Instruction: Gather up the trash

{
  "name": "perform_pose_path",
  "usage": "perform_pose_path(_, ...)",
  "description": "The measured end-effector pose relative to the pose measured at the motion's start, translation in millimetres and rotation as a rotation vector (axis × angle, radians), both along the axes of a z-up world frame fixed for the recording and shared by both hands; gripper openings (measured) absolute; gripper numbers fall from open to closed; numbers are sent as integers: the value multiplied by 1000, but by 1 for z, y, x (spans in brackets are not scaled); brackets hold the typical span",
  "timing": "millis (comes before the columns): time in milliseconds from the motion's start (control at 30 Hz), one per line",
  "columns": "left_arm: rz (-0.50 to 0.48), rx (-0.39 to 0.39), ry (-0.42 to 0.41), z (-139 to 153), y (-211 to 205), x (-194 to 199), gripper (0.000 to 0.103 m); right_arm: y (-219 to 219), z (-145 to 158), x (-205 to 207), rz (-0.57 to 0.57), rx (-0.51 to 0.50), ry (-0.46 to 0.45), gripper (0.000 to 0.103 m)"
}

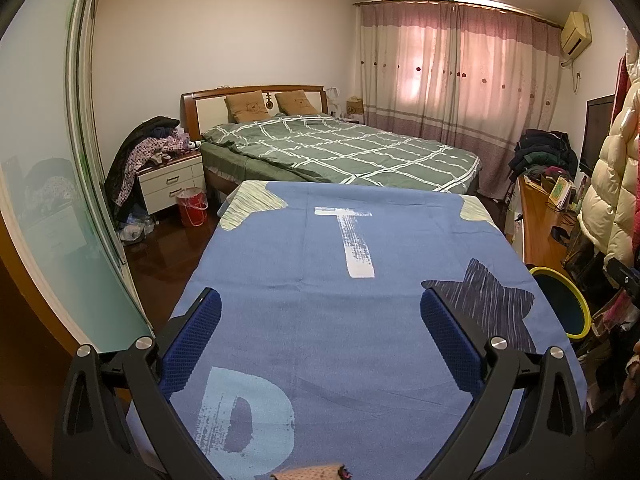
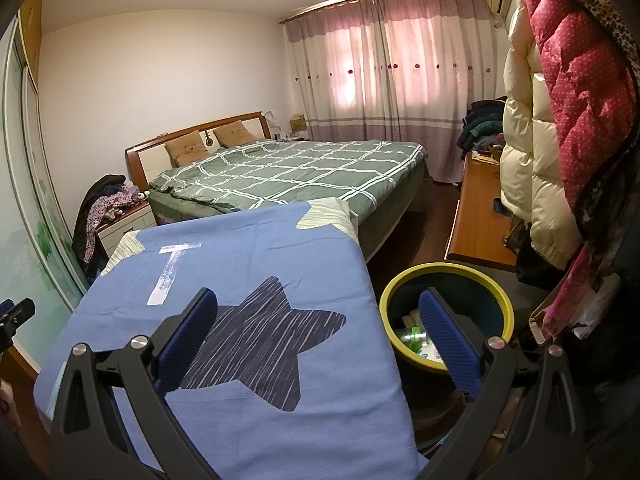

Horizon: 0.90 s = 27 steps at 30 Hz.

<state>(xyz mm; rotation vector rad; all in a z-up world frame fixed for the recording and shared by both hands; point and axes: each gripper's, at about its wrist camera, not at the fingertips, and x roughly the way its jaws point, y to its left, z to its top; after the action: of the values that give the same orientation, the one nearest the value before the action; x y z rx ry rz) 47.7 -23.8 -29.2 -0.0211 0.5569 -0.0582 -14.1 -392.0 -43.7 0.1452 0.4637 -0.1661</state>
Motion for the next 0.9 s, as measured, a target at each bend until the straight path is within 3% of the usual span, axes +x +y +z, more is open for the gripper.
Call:
perform_pose_path(267, -21, -22, -7, -1, 1, 0, 98, 1, 0, 0, 1, 1, 2, 96)
perform_pose_path(900, -21, 11, -9, -3, -3, 1, 98, 3, -6, 4, 7, 2, 16, 96)
